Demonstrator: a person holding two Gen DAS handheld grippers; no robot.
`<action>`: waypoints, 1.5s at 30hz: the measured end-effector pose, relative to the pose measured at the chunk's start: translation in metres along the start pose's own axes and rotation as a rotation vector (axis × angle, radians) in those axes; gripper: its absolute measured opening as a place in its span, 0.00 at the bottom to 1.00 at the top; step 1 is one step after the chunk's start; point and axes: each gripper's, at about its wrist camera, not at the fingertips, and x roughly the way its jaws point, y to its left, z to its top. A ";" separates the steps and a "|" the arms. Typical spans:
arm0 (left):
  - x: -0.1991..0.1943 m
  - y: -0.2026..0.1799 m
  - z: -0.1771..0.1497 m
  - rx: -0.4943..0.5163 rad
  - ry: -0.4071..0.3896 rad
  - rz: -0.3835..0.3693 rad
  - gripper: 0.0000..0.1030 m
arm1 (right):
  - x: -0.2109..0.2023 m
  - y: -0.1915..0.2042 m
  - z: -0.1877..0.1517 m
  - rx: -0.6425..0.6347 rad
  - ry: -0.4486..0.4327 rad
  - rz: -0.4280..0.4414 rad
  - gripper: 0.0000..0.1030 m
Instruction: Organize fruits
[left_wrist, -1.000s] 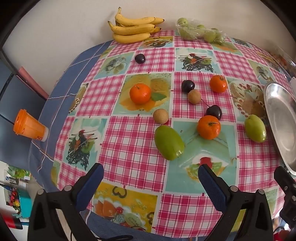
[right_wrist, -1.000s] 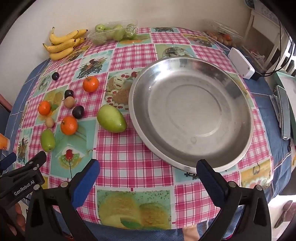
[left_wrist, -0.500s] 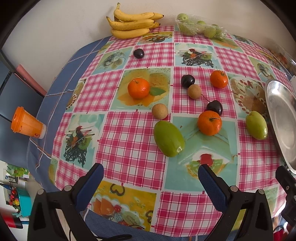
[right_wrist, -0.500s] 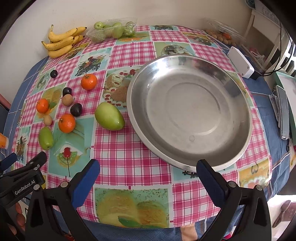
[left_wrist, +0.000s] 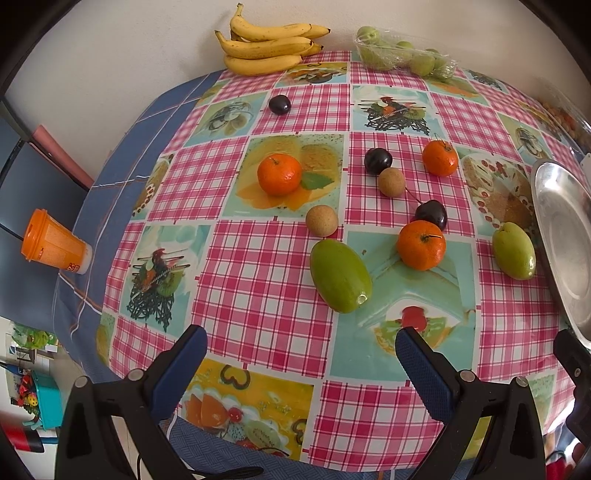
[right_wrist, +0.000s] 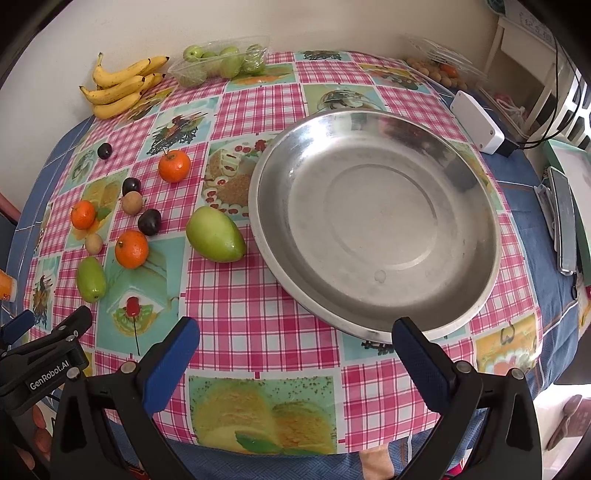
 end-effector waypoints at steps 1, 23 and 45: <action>0.000 0.000 0.000 0.001 0.000 0.000 1.00 | 0.000 0.000 0.000 0.000 0.001 0.000 1.00; 0.002 0.001 -0.001 0.000 0.006 0.004 1.00 | 0.001 0.001 0.000 0.003 0.006 0.002 1.00; 0.004 0.002 -0.002 0.001 0.009 0.000 1.00 | 0.002 0.001 0.000 0.002 0.009 -0.001 1.00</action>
